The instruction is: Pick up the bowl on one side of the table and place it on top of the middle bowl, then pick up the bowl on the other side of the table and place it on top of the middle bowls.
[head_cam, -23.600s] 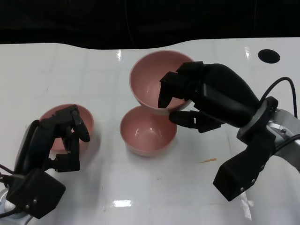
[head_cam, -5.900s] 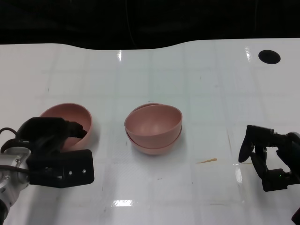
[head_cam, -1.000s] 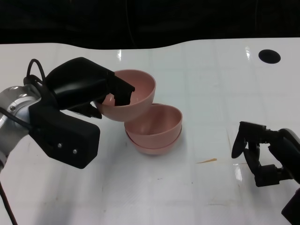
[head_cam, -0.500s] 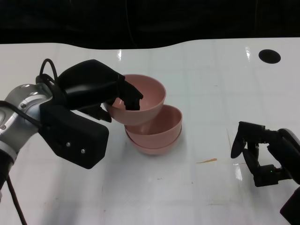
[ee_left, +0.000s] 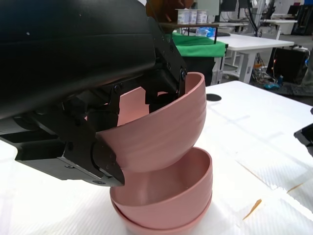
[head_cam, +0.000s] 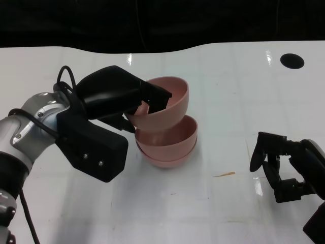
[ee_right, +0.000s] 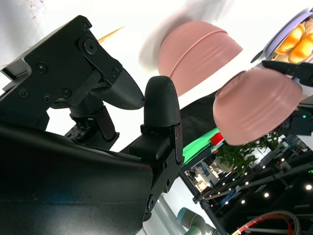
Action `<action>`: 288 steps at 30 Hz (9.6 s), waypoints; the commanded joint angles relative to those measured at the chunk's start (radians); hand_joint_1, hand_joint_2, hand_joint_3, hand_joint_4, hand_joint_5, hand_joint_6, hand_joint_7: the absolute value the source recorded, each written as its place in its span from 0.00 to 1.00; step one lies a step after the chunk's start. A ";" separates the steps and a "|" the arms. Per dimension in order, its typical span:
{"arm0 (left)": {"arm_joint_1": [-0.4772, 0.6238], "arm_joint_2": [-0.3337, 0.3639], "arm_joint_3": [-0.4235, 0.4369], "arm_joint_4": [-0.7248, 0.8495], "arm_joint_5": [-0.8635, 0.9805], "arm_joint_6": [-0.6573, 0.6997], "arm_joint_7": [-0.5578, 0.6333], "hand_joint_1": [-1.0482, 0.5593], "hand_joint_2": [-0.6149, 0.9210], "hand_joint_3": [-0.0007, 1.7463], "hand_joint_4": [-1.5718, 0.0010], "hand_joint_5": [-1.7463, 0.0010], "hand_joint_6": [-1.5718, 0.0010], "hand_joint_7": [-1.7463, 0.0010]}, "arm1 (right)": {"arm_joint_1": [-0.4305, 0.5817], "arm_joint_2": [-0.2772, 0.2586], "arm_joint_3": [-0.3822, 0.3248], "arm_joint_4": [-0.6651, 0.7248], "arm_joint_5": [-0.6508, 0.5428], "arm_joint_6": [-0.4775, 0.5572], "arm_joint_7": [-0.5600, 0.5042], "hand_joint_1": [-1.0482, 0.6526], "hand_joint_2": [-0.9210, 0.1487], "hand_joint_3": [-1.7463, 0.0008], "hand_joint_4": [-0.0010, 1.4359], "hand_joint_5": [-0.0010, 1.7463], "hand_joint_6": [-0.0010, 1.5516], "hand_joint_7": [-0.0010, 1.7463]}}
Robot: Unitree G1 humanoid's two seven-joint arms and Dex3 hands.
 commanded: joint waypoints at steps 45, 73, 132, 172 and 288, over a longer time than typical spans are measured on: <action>-0.064 -0.049 -0.101 0.204 0.097 -0.035 0.124 0.67 1.00 0.03 0.56 0.00 0.64 0.03 | 0.011 -0.020 -0.010 -0.038 -0.003 0.012 -0.015 0.60 0.50 0.13 0.63 1.00 0.44 0.97; -0.090 -0.061 -0.129 0.232 0.115 -0.040 0.130 0.66 0.99 0.00 0.55 0.02 0.42 0.51 | 0.011 -0.023 -0.011 -0.038 -0.003 0.015 -0.018 0.60 0.51 0.13 0.63 1.00 0.44 0.98; -0.088 -0.035 -0.168 0.222 0.229 -0.035 0.325 0.00 1.00 0.36 0.42 1.00 0.48 1.00 | 0.014 -0.025 -0.008 -0.040 -0.008 0.016 -0.020 0.60 0.49 0.14 0.63 1.00 0.44 0.97; 0.147 -0.047 0.157 0.013 -0.545 0.014 -0.385 0.17 1.00 0.07 0.49 0.98 0.59 1.00 | 0.016 -0.044 -0.010 -0.030 0.003 0.010 -0.012 0.61 0.52 0.11 0.63 1.00 0.43 0.99; 0.460 -0.200 0.598 0.190 -0.875 -0.045 -0.543 0.55 0.81 0.60 0.45 0.00 0.52 0.07 | 0.004 -0.041 -0.045 0.100 -0.008 -0.069 -0.142 0.65 0.41 0.18 0.62 1.00 0.44 0.93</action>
